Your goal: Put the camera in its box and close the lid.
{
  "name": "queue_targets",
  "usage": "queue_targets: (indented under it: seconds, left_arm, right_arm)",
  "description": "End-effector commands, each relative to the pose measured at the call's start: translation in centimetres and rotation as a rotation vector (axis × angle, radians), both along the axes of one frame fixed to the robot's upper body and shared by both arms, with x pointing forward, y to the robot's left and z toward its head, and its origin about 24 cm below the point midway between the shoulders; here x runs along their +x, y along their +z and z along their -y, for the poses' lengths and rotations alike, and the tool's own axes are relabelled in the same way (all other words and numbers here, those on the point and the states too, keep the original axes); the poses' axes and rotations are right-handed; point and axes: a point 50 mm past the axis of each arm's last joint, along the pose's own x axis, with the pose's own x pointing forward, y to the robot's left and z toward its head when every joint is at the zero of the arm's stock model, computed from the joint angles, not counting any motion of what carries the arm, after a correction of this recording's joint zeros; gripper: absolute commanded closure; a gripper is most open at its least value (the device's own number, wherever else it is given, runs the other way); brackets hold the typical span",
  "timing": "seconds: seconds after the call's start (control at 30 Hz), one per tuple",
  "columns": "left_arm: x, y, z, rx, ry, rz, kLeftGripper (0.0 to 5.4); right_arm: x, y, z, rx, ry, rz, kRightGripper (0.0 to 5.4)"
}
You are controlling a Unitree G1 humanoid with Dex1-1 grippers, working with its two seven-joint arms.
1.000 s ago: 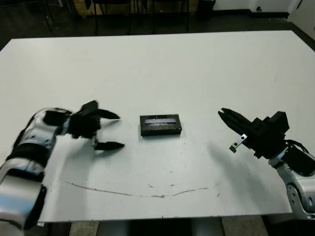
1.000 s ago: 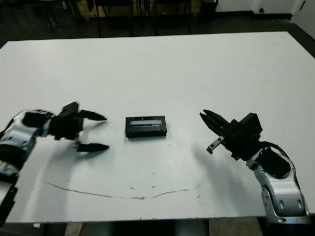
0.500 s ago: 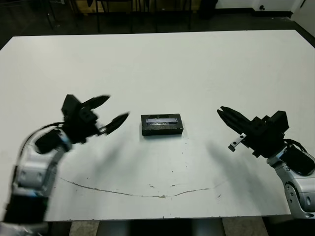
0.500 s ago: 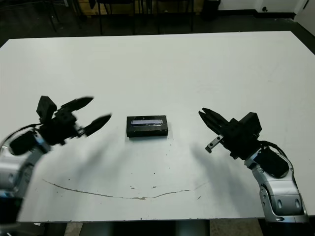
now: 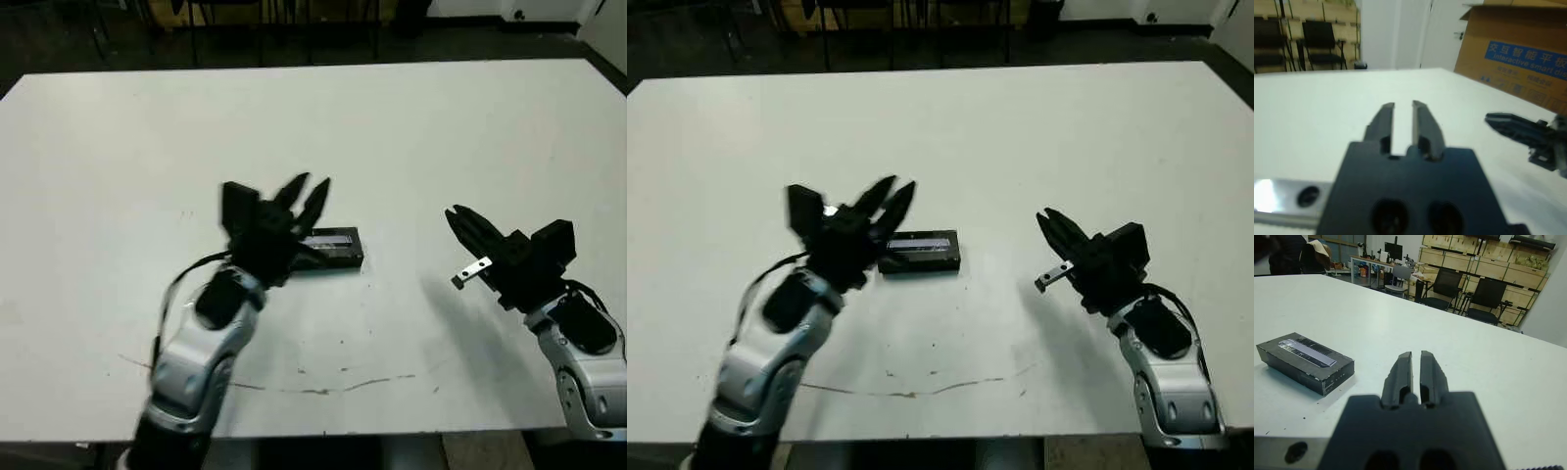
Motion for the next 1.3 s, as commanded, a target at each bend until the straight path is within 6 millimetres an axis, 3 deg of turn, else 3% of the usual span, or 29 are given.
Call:
queue_targets:
  seconds: [0.03,0.3,0.6,0.9,1.3]
  left_arm:
    - [0.7,-2.4,0.5,0.053,0.061,-0.083,5.36]
    - [1.7,-7.0,0.9,0.115,0.079,-0.302,5.36]
    - [1.1,-9.9,0.4,0.172,0.157,-0.450,5.36]
    - [0.1,-9.1,-0.1,0.129,0.076,-0.451,5.36]
    - [-0.5,-5.8,-0.9,0.016,0.046,-0.409,5.36]
  right_arm:
    - [-0.2,-0.2,0.2,-0.001,-0.017,-0.033,5.40]
    - [-0.3,-0.5,0.2,0.004,-0.037,-0.065,5.40]
    - [-0.6,-0.2,0.2,-0.008,-0.032,-0.065,5.40]
    - [-1.0,0.1,0.0,-0.009,-0.020,-0.080,5.40]
    - [-1.1,0.1,-0.1,-0.001,-0.029,-0.100,5.40]
